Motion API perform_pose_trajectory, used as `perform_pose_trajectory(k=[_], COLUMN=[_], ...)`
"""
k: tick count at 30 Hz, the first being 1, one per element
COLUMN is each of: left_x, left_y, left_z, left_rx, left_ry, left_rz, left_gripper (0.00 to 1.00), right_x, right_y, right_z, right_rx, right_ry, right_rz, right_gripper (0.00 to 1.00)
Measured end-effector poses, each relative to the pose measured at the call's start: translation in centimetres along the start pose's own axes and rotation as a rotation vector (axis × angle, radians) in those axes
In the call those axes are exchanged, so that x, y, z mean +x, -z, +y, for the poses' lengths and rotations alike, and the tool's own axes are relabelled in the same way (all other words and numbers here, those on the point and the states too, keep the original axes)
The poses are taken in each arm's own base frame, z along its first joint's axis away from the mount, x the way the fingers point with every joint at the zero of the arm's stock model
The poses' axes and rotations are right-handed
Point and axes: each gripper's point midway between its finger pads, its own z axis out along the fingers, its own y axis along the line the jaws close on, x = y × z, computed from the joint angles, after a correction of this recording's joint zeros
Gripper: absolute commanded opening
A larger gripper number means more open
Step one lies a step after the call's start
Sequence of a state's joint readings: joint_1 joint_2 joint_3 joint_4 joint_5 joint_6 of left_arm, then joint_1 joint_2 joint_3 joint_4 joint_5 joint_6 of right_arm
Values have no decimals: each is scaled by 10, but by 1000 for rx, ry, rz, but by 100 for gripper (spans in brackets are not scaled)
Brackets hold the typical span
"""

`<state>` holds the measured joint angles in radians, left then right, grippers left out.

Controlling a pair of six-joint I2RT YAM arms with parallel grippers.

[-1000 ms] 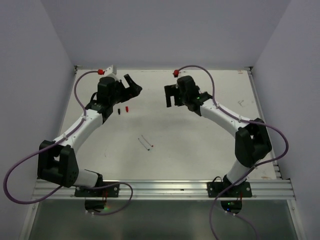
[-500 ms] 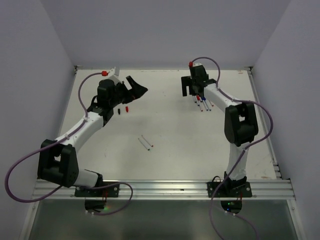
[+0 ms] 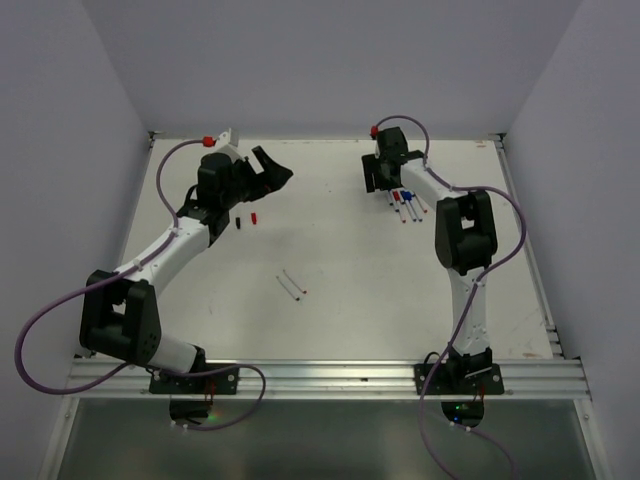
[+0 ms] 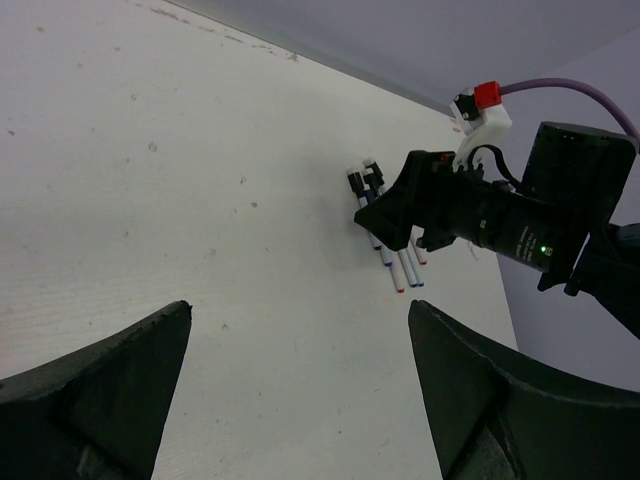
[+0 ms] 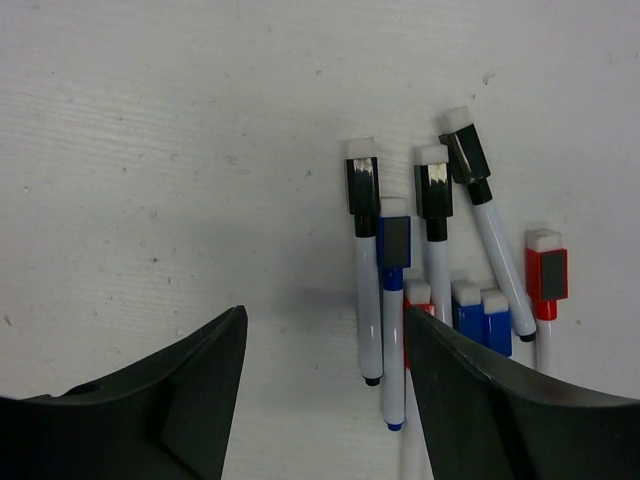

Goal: Open the pen caps

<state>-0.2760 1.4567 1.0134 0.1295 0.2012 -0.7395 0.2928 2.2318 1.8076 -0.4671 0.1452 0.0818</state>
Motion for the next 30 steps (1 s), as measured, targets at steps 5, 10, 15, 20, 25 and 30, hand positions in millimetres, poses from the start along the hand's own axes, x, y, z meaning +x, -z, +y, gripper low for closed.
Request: perform_pose_trajectory(k=[5, 10, 15, 20, 25, 30], left_x=[0, 0, 0, 0, 0, 1], left_y=[0, 0, 0, 0, 0, 0], left_z=[0, 0, 0, 0, 0, 0], left_rx=[0, 0, 0, 0, 0, 2], left_ry=[0, 0, 0, 0, 1, 0], left_rz=[0, 1, 1, 1, 2, 4], left_gripper=[92, 92, 92, 92, 92, 92], right_x=[1, 6, 10, 18, 27, 29], right_y=[-1, -4, -7, -11, -16, -16], right_z=[3, 4, 5, 6, 7, 8], right_rx=[-15, -31, -42, -53, -66, -75], right_ry=[1, -2, -5, -7, -12, -19], right_rz=[3, 14, 25, 43, 65, 70], right_gripper=[65, 63, 63, 63, 63, 53])
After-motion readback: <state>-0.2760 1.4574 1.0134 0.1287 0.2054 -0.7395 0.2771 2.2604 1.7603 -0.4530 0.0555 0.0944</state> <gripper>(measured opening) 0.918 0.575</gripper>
